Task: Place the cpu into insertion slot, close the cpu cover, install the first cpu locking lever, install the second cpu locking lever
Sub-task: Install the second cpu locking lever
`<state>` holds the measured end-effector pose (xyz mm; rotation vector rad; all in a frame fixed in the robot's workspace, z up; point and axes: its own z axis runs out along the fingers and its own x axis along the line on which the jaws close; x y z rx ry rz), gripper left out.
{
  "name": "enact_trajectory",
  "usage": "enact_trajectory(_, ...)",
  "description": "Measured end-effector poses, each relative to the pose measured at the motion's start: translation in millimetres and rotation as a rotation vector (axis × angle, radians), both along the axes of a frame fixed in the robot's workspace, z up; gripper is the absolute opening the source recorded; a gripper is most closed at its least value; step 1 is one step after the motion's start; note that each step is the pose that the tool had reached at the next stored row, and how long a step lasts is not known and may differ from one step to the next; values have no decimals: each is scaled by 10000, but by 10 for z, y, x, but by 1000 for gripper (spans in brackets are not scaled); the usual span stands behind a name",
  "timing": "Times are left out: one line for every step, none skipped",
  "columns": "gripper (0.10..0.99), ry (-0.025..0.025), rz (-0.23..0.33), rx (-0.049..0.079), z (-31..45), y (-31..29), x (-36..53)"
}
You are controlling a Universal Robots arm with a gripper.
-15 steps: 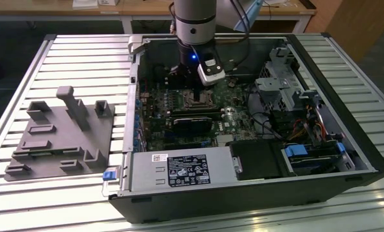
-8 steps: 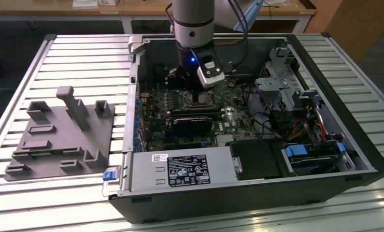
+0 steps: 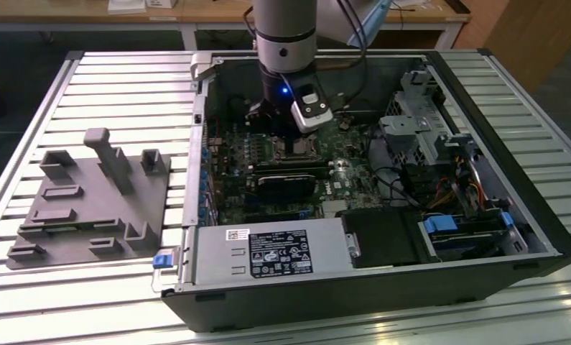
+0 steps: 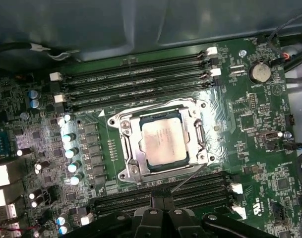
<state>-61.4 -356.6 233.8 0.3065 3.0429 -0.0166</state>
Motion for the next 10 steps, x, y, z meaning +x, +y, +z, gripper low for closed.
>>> enact_trajectory(106,1,51,3,-6,-4,-8)
enact_trajectory(106,1,113,6,-12,-8,-16)
enact_trajectory(106,0,179,12,-20,-12,-22)
enact_trajectory(106,0,241,19,-27,-16,-25)
enact_trajectory(106,1,293,36,-33,-21,-30)
enact_trajectory(106,1,337,60,-38,-25,-33)
enact_trajectory(106,0,374,81,-43,-30,-35)
enact_trajectory(106,0,404,106,-48,-37,-36)
enact_trajectory(106,-2,430,144,-52,-42,-37)
enact_trajectory(106,-3,455,199,-56,-46,-39)
